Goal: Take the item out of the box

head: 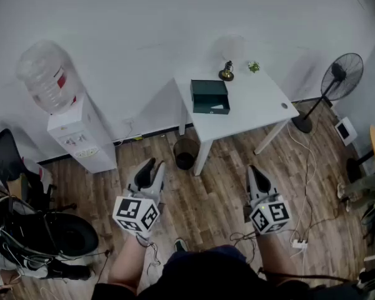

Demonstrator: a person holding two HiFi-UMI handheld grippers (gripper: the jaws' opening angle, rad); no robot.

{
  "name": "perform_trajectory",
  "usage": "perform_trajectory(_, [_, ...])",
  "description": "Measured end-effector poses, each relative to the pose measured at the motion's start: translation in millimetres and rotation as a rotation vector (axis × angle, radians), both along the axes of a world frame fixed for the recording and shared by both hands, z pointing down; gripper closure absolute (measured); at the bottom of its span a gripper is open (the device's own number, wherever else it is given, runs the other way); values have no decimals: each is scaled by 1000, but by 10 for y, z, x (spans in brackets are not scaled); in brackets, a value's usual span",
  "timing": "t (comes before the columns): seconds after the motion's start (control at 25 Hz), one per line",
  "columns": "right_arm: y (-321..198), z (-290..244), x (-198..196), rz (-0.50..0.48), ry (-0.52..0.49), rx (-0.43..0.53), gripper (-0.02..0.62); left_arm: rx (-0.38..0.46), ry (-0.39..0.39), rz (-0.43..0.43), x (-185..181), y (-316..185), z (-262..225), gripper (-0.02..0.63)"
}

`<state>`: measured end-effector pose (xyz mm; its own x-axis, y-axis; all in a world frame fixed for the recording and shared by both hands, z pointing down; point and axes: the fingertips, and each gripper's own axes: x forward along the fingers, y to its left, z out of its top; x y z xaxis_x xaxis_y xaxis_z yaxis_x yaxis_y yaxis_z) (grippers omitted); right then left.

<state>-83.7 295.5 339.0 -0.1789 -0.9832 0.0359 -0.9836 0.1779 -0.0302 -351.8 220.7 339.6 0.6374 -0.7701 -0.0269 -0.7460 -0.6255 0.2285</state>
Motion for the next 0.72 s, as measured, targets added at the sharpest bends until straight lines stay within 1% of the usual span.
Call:
perform_trajectory(0.16, [120, 36, 19, 2, 11, -1, 592, -1, -11, 22, 116, 110, 22, 499])
perform_trajectory(0.36, [190, 111, 223, 0, -4, -1, 592, -14, -31, 35, 401, 166, 109, 499])
perform_trajectory(0.56, [243, 160, 623, -13, -28, 7, 592, -9, -62, 15, 781, 232, 84, 499])
perform_trajectory(0.72, [246, 109, 1016, -30, -65, 39, 591, 15, -97, -12, 1139, 305, -50, 499])
